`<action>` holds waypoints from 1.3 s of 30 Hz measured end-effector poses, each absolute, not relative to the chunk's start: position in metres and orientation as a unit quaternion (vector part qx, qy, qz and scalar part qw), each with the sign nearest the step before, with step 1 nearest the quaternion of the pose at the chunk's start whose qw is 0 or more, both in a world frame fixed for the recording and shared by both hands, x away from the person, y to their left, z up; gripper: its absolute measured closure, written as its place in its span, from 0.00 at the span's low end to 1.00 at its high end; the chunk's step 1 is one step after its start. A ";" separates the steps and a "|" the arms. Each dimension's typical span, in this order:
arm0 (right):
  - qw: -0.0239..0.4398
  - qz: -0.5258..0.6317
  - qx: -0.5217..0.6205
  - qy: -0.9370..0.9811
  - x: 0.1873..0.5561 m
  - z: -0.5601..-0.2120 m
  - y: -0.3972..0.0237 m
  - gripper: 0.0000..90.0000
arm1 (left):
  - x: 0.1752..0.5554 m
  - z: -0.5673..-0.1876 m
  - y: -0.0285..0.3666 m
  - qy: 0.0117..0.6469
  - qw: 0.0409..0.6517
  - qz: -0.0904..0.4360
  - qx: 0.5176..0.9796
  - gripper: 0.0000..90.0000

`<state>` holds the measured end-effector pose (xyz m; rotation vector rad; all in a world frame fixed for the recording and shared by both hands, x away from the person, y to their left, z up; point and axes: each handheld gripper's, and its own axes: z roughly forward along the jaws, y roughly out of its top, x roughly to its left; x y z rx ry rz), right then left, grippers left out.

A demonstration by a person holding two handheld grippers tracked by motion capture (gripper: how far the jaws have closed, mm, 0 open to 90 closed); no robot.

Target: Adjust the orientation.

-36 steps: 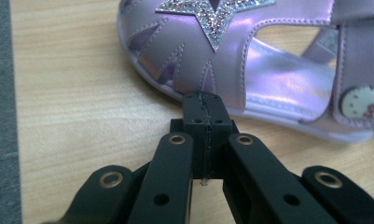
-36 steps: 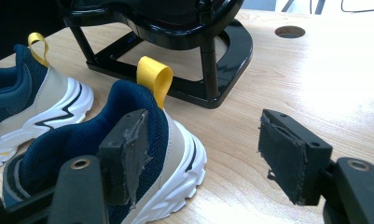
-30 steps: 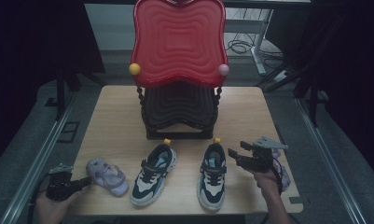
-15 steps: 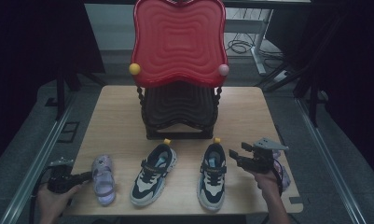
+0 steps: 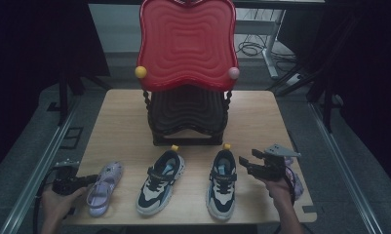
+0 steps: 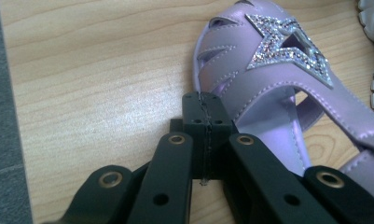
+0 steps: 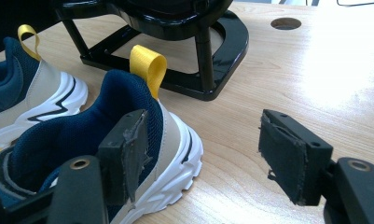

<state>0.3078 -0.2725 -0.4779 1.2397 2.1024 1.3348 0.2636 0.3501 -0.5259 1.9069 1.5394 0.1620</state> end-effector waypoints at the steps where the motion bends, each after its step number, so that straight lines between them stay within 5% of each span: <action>1: 0.179 0.472 0.438 0.744 0.308 -0.478 -0.272 0.37 | 0.264 -0.526 0.350 0.590 0.336 0.062 0.732 1.00; 14: 0.180 0.470 0.438 0.745 0.307 -0.479 -0.272 0.37 | 0.251 -0.507 0.346 0.577 0.381 0.103 0.716 0.96; 27: 0.182 0.468 0.437 0.747 0.308 -0.483 -0.270 0.37 | 0.233 -0.455 0.280 0.489 0.439 0.153 0.738 0.55; 39: 0.188 0.478 0.426 0.745 0.308 -0.482 -0.272 0.37 | 0.255 -0.448 0.224 0.484 0.457 0.152 0.731 0.47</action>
